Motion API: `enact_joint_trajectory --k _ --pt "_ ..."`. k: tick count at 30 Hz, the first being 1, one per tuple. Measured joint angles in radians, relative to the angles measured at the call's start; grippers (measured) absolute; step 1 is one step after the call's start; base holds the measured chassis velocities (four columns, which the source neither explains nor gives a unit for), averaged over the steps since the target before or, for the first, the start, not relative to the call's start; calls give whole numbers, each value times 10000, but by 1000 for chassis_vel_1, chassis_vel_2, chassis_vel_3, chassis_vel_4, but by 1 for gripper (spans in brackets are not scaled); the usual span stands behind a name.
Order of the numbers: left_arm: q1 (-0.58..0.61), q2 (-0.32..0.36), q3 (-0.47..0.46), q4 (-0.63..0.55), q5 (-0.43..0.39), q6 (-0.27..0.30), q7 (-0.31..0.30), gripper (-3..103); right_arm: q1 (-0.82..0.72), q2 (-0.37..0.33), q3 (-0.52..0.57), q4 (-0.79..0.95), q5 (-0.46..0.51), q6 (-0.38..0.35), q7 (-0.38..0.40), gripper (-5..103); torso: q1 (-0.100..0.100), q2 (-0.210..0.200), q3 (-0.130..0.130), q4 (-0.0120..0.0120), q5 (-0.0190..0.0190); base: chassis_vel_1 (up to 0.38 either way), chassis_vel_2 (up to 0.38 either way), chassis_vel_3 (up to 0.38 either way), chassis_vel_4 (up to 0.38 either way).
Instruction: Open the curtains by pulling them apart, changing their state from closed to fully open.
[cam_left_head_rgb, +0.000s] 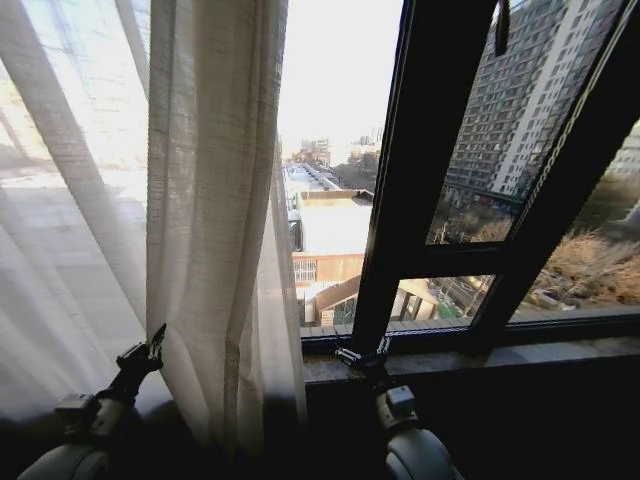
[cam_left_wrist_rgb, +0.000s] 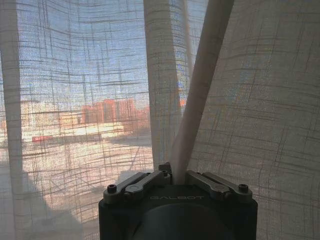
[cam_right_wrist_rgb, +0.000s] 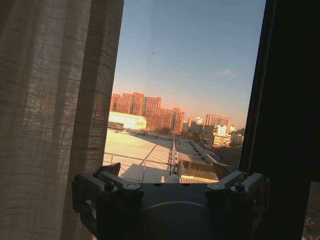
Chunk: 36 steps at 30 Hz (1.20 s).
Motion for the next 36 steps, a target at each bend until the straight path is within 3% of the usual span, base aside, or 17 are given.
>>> enact_joint_trajectory --k 36 --pt "211 -145 -170 -184 43 -62 17 0 -59 -1 -16 -8 -132 46 -101 100 -3 -1 2 0 2 33 22 -26 -25"
